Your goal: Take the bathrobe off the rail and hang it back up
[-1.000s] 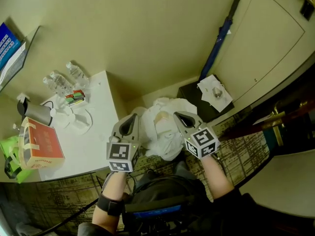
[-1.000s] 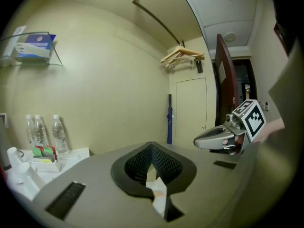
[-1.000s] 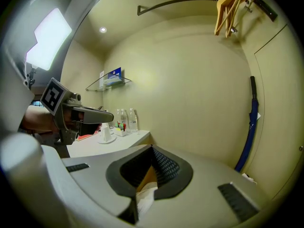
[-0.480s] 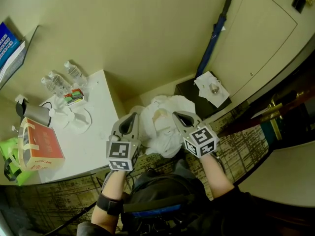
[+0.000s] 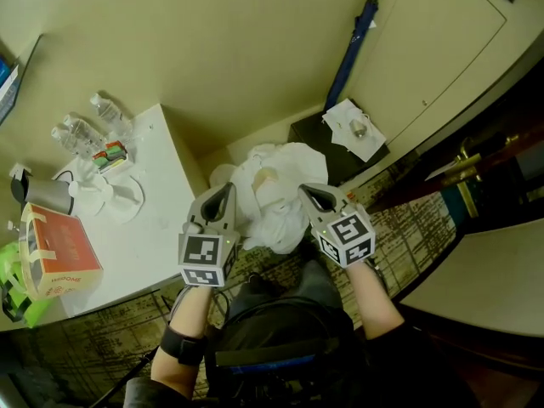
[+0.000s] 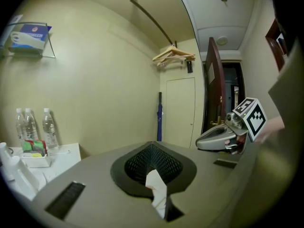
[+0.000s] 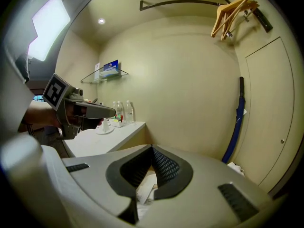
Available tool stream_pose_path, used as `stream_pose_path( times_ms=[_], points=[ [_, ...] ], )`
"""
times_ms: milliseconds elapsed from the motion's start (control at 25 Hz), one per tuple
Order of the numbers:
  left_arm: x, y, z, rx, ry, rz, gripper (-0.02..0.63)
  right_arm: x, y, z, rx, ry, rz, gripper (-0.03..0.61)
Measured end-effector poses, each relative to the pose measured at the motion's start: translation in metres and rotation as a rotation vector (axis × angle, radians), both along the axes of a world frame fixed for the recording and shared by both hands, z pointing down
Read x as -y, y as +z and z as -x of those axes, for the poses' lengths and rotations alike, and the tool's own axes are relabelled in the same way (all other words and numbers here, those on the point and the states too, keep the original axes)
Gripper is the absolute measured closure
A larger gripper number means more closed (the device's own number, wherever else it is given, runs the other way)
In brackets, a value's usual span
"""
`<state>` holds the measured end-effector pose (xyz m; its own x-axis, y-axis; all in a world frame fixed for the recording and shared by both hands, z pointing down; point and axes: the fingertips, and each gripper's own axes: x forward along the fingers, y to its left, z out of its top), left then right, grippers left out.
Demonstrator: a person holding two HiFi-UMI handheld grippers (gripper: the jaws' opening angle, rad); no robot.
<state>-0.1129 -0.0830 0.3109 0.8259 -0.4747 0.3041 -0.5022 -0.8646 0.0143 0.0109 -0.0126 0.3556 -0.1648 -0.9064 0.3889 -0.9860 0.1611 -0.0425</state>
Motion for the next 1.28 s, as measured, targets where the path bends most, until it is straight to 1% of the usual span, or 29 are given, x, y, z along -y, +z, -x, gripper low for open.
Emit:
stream_pose_path(
  times_ms=[160,320,680,880,960,1120,1280],
  points=[
    [-0.005,0.005,-0.014,0.018,-0.021,0.0,0.612,-0.003,0.006,-0.014,-0.013,-0.021,0.007,0.559],
    [-0.012,0.011,-0.043,0.04,-0.059,-0.007,0.612,-0.002,0.013,-0.045,0.003,-0.054,0.011,0.559],
    [-0.031,0.033,-0.117,0.098,-0.17,0.009,0.612,-0.007,0.033,-0.117,0.035,-0.19,0.052,0.558],
    [-0.03,0.051,-0.137,0.133,-0.214,0.019,0.612,-0.006,0.047,-0.137,0.048,-0.251,0.069,0.56],
    [-0.029,0.061,-0.139,0.154,-0.214,0.03,0.612,-0.003,0.054,-0.139,0.052,-0.254,0.078,0.56],
    [-0.025,0.085,-0.143,0.201,-0.168,0.057,0.612,-0.001,0.068,-0.139,0.064,-0.221,0.097,0.56],
    [-0.011,0.114,-0.14,0.235,-0.131,0.091,0.611,-0.001,0.093,-0.129,0.058,-0.184,0.148,0.56]
  ],
)
